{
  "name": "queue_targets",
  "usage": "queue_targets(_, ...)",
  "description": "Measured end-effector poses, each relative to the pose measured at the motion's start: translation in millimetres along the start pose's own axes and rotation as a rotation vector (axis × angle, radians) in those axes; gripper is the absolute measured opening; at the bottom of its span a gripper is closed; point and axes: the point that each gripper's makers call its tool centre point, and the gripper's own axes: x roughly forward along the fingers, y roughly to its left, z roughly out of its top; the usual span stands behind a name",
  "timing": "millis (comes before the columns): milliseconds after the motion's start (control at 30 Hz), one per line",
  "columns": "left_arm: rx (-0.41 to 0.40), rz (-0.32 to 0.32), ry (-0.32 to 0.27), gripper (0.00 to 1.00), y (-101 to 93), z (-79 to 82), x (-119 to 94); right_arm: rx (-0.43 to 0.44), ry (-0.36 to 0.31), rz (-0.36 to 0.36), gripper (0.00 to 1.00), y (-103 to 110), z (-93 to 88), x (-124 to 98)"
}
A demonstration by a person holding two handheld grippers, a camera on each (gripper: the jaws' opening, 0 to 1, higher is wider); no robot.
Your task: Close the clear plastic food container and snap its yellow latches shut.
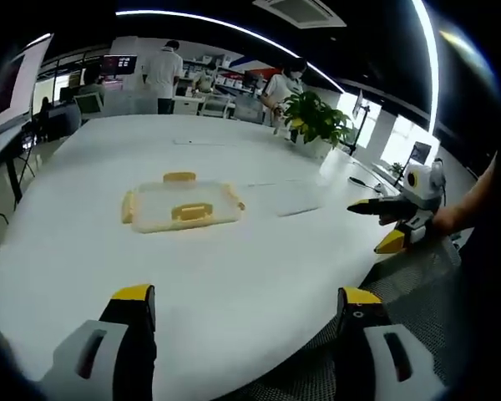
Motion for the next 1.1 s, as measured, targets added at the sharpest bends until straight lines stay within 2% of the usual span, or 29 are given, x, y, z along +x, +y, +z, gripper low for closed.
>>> queue_targets(67, -0.011, -0.012, 0.02, 0.87, -2.3, -4.1, 1, -0.019, -0.014, -0.002, 0.94, 0, 2.9, 0)
queue_targets(200, 0.028, -0.037, 0.044, 0.83, -9.2, -6.7, 2, -0.023, -0.01, 0.017, 0.91, 4, 3.4, 1)
queue_targets(267, 0.105, -0.036, 0.005, 0.77, -10.4, 4.0, -1, -0.049, -0.014, 0.043, 0.9, 10, 6.0, 1)
queue_targets(300, 0.111, -0.034, -0.014, 0.78, -11.4, 7.9, -1, -0.07, -0.019, 0.055, 0.92, 14, 8.2, 2)
queue_targets(367, 0.09, -0.042, 0.006, 0.8, -12.0, 3.4, 0, -0.129, -0.014, 0.073, 0.92, 21, 9.6, 2)
queue_targets(433, 0.081, -0.04, 0.014, 0.8, -9.9, 2.1, -1, -0.123, -0.016, 0.072, 0.93, 22, 9.9, 2)
queue_targets(500, 0.086, -0.044, -0.015, 0.79, -10.2, 8.4, -4, -0.107, -0.028, 0.073, 0.93, 21, 13.4, 2)
queue_targets(600, 0.088, -0.054, -0.02, 0.8, -12.4, 10.0, -4, -0.097, -0.033, 0.068, 0.93, 20, 16.7, 0)
queue_targets(800, 0.191, -0.095, -0.011, 0.75, -26.3, 14.3, -8, -0.095, -0.047, 0.062, 0.91, 19, 21.8, -2)
queue_targets(967, 0.163, -0.135, -0.001, 0.77, -29.1, 12.6, -9, -0.074, -0.083, 0.055, 0.88, 17, 37.4, -4)
queue_targets(1100, 0.132, -0.147, -0.007, 0.81, -24.8, 14.6, -10, -0.071, -0.081, 0.063, 0.87, 18, 37.6, -2)
